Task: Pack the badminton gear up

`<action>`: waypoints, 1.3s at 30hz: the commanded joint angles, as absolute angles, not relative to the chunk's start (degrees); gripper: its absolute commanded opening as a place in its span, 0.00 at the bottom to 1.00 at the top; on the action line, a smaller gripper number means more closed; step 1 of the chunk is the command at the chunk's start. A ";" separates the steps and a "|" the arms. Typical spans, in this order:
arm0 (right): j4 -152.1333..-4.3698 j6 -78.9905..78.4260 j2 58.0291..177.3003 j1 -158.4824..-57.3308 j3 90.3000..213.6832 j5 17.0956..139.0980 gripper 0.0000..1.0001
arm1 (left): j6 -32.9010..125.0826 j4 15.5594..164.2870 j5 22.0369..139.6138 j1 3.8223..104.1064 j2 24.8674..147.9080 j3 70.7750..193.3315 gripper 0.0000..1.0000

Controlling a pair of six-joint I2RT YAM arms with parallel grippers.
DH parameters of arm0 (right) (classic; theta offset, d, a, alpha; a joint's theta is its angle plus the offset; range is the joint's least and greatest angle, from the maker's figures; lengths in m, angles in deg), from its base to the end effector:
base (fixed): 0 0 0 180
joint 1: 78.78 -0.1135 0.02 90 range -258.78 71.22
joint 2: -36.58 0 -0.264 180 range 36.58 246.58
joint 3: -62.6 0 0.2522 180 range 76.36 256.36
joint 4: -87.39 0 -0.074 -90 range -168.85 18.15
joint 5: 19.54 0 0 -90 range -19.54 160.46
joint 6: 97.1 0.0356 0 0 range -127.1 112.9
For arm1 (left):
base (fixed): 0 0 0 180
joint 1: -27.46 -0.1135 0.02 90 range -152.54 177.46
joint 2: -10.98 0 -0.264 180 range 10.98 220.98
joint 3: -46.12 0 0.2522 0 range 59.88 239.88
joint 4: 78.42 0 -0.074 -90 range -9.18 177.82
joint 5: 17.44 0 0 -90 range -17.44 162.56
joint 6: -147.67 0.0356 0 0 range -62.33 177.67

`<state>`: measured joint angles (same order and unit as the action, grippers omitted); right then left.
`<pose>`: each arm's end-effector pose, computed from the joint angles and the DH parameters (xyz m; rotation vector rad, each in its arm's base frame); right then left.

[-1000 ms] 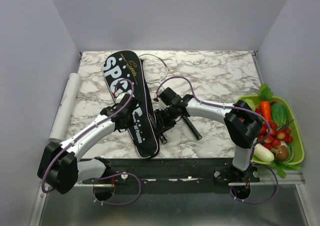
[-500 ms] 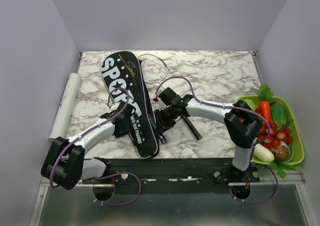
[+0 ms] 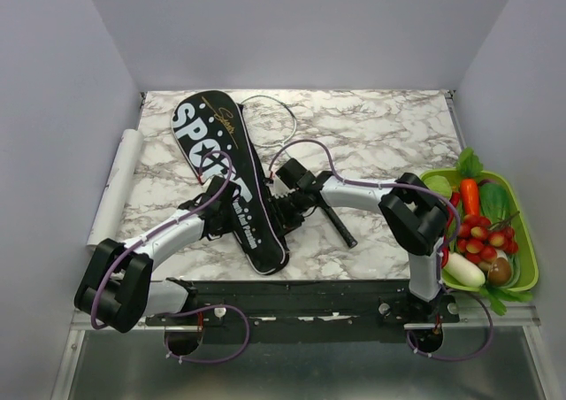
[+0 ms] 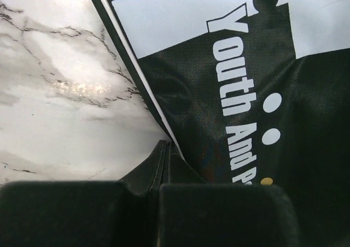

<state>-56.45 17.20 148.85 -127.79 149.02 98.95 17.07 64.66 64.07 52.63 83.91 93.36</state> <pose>0.2472 0.3104 0.1549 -0.7920 2.7666 1.0123 0.2014 -0.0888 0.1596 -0.4041 2.6250 -0.1858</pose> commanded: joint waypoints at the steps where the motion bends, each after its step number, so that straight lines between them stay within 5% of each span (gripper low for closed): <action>1: -63.72 15.13 150.93 -128.26 152.29 104.64 0.22 | 18.12 66.02 69.58 52.87 85.42 90.65 0.00; 8: -71.54 21.90 151.89 -128.87 151.95 112.28 0.25 | 18.47 66.20 70.19 52.78 85.25 90.29 0.00; 18: -72.96 24.46 156.81 -130.11 155.19 121.78 0.57 | 18.21 66.81 70.98 52.78 85.07 90.21 0.00; 22: -71.12 23.23 156.38 -130.19 154.15 121.61 0.60 | 18.21 66.72 70.98 52.78 84.63 90.03 0.00; 39: -45.89 13.65 141.79 -128.35 155.90 81.48 0.70 | 17.33 68.75 70.37 52.78 82.44 88.01 0.00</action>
<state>-53.04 15.89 144.70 -128.97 154.46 95.80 18.30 70.28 67.64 52.33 81.77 90.30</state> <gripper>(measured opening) 0.680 0.005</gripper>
